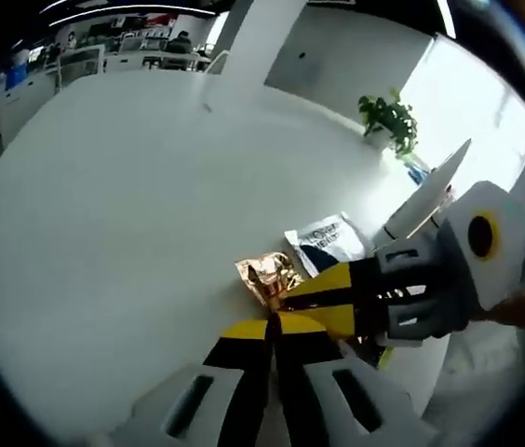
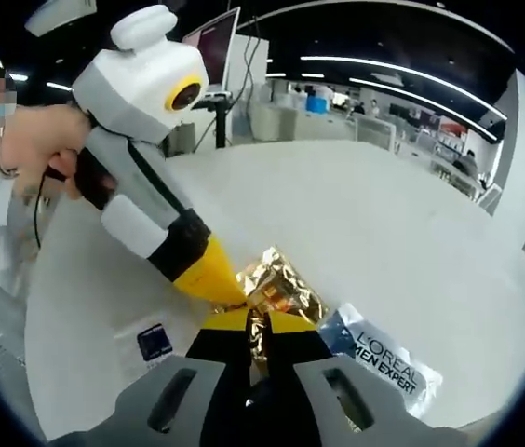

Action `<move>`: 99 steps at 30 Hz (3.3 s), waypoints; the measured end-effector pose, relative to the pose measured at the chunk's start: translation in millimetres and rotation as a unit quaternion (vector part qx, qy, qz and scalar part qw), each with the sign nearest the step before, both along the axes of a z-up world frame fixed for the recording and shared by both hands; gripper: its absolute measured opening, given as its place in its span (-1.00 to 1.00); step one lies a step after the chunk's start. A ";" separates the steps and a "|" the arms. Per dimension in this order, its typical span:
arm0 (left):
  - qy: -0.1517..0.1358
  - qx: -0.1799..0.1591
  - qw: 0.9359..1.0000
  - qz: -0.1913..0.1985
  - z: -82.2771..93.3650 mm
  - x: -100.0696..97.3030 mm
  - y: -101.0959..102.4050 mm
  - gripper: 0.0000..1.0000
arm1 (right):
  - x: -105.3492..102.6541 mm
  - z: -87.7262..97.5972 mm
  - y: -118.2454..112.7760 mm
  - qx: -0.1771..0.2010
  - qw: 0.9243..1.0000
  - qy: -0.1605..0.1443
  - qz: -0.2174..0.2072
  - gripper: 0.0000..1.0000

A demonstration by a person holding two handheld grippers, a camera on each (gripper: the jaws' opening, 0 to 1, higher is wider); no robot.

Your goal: Arrange the skincare products in the storage area until every visible bottle or jar stands upright without overlapping.

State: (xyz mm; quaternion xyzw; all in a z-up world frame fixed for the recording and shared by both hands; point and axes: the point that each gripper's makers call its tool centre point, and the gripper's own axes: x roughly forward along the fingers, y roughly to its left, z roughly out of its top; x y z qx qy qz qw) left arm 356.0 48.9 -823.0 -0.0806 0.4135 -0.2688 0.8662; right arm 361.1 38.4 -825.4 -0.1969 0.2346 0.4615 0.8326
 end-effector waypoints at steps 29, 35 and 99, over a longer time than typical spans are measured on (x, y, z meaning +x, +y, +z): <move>-0.121 0.217 0.963 -0.101 0.7 13.3 17.7 -0.93 | 0.8 -0.5 -0.3 0.011 1.000 0.001 0.008 -0.88; -0.147 0.262 0.944 -0.134 0.0 21.3 23.2 -0.98 | 0.8 -1.3 -0.4 0.012 1.000 0.002 0.009 -0.88; -0.154 0.065 0.986 -0.018 80.9 -79.5 16.0 0.95 | -23.6 45.8 -9.8 0.050 0.998 -0.028 0.011 -0.54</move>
